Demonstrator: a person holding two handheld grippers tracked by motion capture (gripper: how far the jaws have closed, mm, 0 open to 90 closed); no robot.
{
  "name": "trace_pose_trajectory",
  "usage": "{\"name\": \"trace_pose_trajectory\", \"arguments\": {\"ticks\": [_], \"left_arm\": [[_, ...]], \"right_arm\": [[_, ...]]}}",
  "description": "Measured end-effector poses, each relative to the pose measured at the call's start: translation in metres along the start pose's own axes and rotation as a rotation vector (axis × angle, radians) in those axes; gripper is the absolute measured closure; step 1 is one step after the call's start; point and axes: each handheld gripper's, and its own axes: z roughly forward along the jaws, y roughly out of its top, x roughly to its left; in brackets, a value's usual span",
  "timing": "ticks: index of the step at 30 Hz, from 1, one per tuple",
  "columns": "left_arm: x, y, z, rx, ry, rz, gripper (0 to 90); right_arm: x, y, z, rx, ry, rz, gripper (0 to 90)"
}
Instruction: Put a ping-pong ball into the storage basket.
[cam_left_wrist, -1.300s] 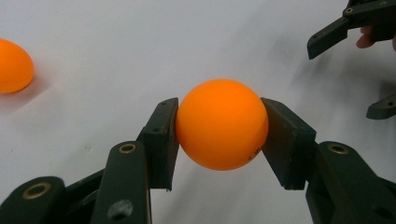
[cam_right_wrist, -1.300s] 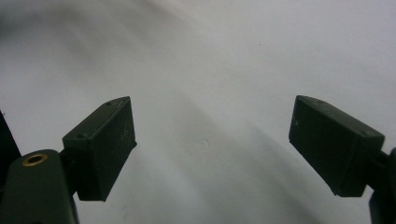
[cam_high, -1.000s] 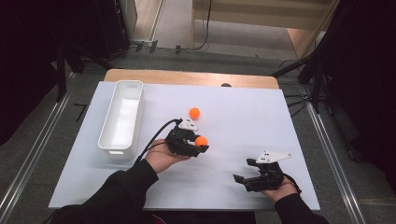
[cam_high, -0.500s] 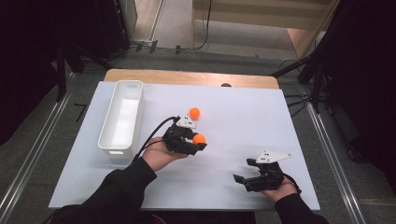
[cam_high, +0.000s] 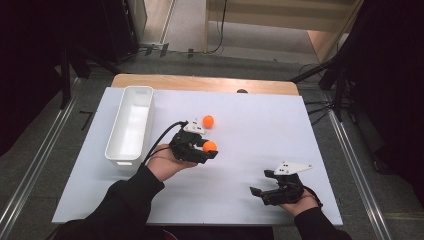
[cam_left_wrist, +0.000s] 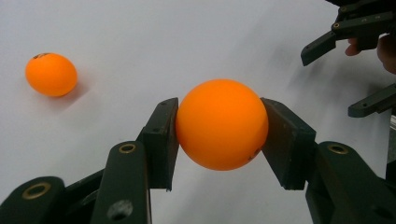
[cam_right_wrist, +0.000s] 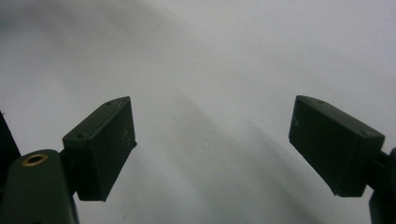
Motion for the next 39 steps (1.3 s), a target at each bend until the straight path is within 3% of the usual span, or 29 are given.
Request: {"name": "trace_pose_trajectory", "arguments": {"ticks": [6, 26, 30, 39], "left_arm": [[0.005, 0.002, -0.007, 0.014, 0.023, 0.0, 50.0], [0.019, 0.004, -0.023, 0.021, 0.046, -0.041, 50.0], [0.02, 0.004, -0.025, 0.015, 0.03, -0.055, 50.0], [0.024, 0.005, -0.032, 0.017, 0.049, -0.057, 50.0]], "right_arm": [[0.0, 0.0, -0.001, -0.01, -0.006, -0.007, 13.1], [0.0, 0.001, -0.001, -0.011, -0.004, -0.008, 13.1], [0.0, 0.001, -0.001, -0.011, -0.004, -0.008, 13.2], [0.0, 0.001, -0.001, -0.011, -0.005, -0.009, 13.2]]}}
